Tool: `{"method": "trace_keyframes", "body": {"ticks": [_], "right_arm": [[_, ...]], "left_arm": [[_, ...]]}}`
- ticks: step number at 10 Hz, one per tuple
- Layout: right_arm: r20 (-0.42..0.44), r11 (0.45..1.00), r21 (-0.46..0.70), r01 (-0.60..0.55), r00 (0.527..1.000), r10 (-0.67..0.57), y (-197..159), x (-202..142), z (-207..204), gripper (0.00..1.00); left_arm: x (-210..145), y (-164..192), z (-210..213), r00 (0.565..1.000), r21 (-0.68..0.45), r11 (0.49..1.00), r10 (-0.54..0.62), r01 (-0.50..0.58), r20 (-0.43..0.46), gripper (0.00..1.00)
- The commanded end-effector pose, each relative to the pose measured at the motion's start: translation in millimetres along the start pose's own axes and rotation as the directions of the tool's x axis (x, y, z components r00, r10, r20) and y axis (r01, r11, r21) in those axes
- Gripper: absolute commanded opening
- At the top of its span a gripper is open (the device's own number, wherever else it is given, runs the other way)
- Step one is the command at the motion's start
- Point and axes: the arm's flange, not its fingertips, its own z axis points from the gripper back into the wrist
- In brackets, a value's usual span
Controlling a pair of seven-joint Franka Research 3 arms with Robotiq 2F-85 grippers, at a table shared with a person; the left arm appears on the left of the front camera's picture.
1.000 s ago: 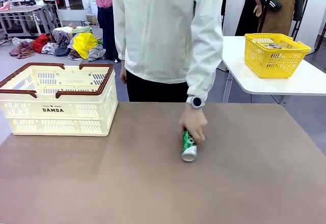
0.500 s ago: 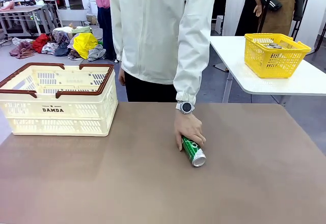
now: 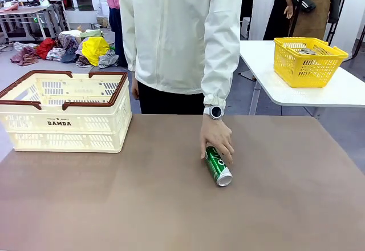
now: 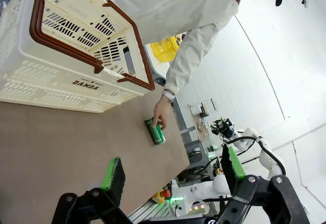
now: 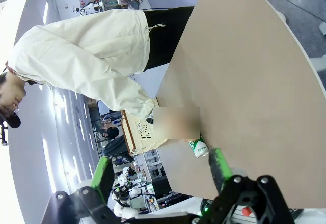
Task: Place the drinks into the Shopping basket.
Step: Pick up one drink and place it into the Shopping basket.
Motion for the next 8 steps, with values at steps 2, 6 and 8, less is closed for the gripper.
{"method": "trace_keyframes", "body": {"ticks": [2,6,8], "right_arm": [[-0.001,1.0,0.018,-0.008,1.0,0.008,0.5,0.9,0.8,1.0],[-0.001,1.0,0.018,-0.008,1.0,0.008,0.5,0.9,0.8,1.0],[-0.001,1.0,0.018,-0.008,1.0,0.008,0.5,0.9,0.8,1.0]], "left_arm": [[2.3,-1.0,2.4,1.0,-0.018,1.0,-0.02,0.02,0.009,1.0],[2.3,-1.0,2.4,1.0,-0.018,1.0,-0.02,0.02,0.009,1.0],[2.3,-1.0,2.4,1.0,-0.018,1.0,-0.02,0.02,0.009,1.0]]}}
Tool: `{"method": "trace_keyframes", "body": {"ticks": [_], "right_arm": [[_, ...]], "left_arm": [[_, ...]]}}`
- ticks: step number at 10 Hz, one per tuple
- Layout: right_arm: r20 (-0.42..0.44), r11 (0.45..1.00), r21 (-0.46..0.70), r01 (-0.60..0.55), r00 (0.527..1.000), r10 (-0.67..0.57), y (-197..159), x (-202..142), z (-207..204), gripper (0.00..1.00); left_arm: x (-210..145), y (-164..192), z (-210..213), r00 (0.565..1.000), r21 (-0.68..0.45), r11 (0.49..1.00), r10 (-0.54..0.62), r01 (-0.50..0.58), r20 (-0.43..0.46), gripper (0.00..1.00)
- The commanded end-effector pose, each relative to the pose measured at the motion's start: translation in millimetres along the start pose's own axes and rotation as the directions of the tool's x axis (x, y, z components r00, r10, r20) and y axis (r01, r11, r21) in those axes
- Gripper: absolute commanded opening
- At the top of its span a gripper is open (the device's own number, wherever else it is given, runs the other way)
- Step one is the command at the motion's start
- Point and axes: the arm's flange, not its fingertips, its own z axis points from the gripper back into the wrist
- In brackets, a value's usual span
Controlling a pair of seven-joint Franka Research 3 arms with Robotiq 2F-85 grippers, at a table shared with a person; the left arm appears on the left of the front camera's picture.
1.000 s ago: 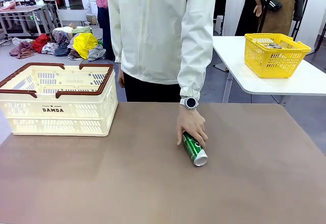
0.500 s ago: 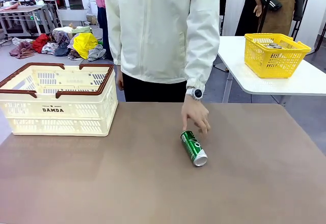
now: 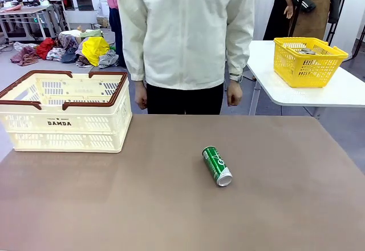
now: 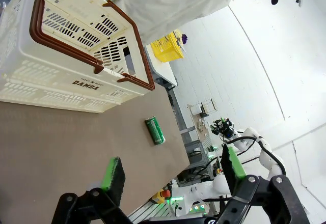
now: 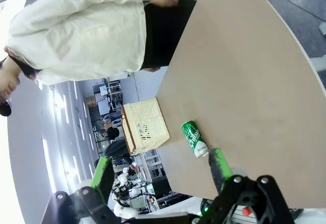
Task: Place the drinks into the Shopping basket.
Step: Pick up one drink and place it into the Shopping basket.
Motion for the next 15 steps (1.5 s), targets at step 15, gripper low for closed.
{"method": "trace_keyframes", "body": {"ticks": [15], "right_arm": [[-0.001,1.0,0.018,-0.008,1.0,0.008,1,1,1,1.0]], "left_arm": [[-138,-196,-331,0.686,0.139,0.921,-0.163,0.363,-0.71,1.0]]}}
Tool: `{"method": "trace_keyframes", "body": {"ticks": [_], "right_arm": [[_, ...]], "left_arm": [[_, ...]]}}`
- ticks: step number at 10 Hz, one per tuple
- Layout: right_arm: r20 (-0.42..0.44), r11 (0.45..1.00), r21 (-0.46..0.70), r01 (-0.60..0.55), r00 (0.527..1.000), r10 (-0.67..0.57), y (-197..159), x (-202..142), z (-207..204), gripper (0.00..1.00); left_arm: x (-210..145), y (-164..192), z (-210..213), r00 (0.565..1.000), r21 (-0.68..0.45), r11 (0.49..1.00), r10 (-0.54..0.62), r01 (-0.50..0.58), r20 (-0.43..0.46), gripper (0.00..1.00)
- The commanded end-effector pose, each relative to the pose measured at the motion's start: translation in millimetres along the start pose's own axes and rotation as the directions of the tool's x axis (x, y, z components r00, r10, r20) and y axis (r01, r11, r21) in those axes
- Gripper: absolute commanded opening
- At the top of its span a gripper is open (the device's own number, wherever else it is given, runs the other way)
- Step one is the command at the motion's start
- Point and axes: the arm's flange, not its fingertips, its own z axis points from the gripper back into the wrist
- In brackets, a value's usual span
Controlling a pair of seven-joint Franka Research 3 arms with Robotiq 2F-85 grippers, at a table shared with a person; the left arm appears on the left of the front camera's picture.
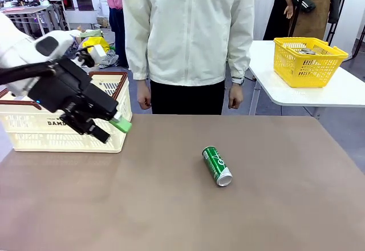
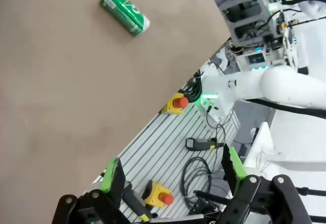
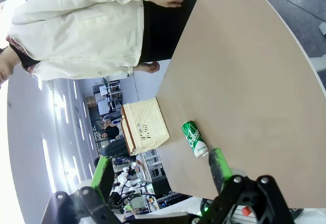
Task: Place the drinks into the Shopping basket.
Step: Pick up one drink and place it into the Shopping basket.
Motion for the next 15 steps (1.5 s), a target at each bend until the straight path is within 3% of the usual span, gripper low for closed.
{"method": "trace_keyframes", "body": {"ticks": [1,4,5,7,8,11,13,14,15], "right_arm": [[0.0,1.0,0.02,-0.009,1.0,0.009,1,1,1,1.0],[0.0,1.0,0.02,-0.009,1.0,0.009,1,1,1,1.0],[0.0,1.0,0.02,-0.009,1.0,0.009,1,1,1,1.0],[0.0,1.0,0.02,-0.009,1.0,0.009,1,1,1,1.0],[0.0,1.0,0.02,-0.009,1.0,0.009,1,1,1,1.0],[0.0,1.0,0.02,-0.009,1.0,0.009,1,1,1,1.0],[0.0,1.0,0.02,-0.009,1.0,0.009,1,1,1,1.0],[0.0,1.0,0.02,-0.009,1.0,0.009,1,1,1,1.0],[0.0,1.0,0.02,-0.009,1.0,0.009,1,1,1,1.0]], "left_arm": [[-8,9,24,1.0,-0.018,1.0,0.021,-0.021,0.016,1.0],[-3,12,23,1.0,-0.015,1.0,0.008,-0.008,0.022,1.0],[29,-19,3,1.0,-0.047,0.999,0.004,-0.005,-0.013,1.0],[106,-77,-76,0.98,0.215,0.971,0.139,-0.106,-0.146,1.0],[137,-84,-112,0.961,0.277,0.956,0.158,-0.092,-0.226,1.0],[193,-96,-208,0.905,0.464,0.874,0.305,-0.143,-0.296,1.0],[213,-98,-263,0.893,0.535,0.832,0.344,-0.148,-0.289,1.0],[218,-96,-285,0.891,0.566,0.804,0.379,-0.182,-0.251,1.0],[221,-92,-303,0.893,0.63,0.736,0.426,-0.249,-0.144,1.0]]}}
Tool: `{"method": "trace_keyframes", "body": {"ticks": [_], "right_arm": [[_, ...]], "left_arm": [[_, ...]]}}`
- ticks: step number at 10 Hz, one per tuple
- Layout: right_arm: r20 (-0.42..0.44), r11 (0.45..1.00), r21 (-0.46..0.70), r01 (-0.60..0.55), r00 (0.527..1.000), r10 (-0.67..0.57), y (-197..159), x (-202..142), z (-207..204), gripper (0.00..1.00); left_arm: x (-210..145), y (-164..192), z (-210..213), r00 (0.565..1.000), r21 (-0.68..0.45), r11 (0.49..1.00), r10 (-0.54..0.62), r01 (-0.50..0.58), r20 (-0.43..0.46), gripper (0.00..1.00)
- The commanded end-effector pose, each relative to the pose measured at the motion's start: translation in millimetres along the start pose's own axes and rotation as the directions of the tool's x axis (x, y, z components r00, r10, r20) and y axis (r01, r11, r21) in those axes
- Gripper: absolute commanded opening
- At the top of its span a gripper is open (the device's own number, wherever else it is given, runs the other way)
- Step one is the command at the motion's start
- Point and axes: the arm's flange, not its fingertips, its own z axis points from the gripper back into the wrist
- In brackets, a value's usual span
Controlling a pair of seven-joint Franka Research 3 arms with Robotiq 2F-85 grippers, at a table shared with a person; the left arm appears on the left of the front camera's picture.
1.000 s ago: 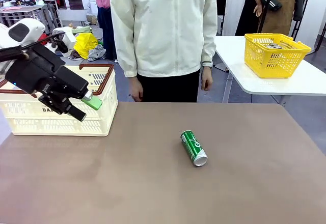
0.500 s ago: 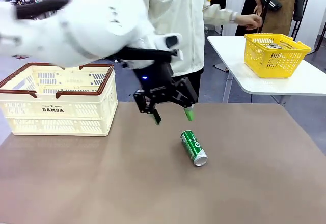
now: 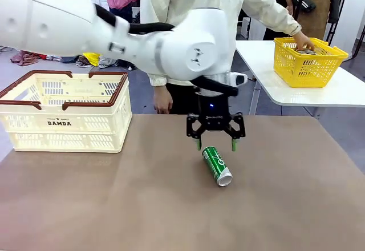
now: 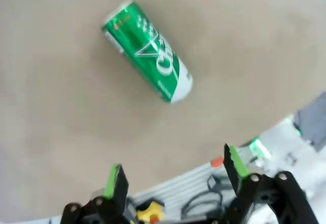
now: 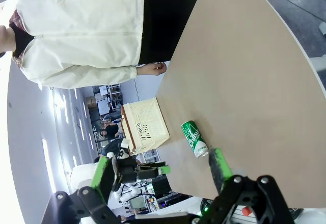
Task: Place the drinks into the Shopping basket.
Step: Pick up one drink and place it into the Shopping basket.
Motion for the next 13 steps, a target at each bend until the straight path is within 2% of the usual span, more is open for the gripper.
{"method": "trace_keyframes", "body": {"ticks": [1,2,3,7,8,10,11,12,13], "right_arm": [[0.0,1.0,0.019,-0.009,1.0,0.009,1,1,1,1.0],[0.0,1.0,0.019,-0.009,1.0,0.009,1,1,1,1.0],[0.0,1.0,0.019,-0.009,1.0,0.009,1,1,1,1.0],[0.0,1.0,0.019,-0.009,1.0,0.009,1,1,1,1.0],[0.0,1.0,0.019,-0.009,1.0,0.009,1,1,1,1.0],[0.0,1.0,0.019,-0.009,1.0,0.009,1,1,1,1.0],[0.0,1.0,0.019,-0.009,1.0,0.009,1,1,1,1.0],[0.0,1.0,0.019,-0.009,1.0,0.009,1,1,1,1.0],[0.0,1.0,0.019,-0.009,1.0,0.009,1,1,1,1.0]], "left_arm": [[20,-21,2,0.984,0.088,0.98,0.174,-0.177,0.048,1.0],[24,-20,-3,0.973,0.114,0.967,0.227,-0.229,0.033,1.0],[9,-11,-7,0.997,0.03,0.997,0.065,-0.066,0.028,1.0],[17,-20,-9,0.995,0.046,0.995,0.087,-0.089,0.038,1.0],[27,-15,-21,0.903,0.075,0.906,0.402,-0.416,0.15,1.0],[22,-11,-37,0.789,0.105,0.787,0.584,-0.608,0.189,1.0],[20,-7,-38,0.757,0.141,0.747,0.618,-0.649,0.21,1.0],[25,-6,-39,0.718,0.095,0.717,0.664,-0.691,0.21,1.0],[36,0,-35,0.825,0.063,0.832,0.533,-0.552,0.187,1.0]]}}
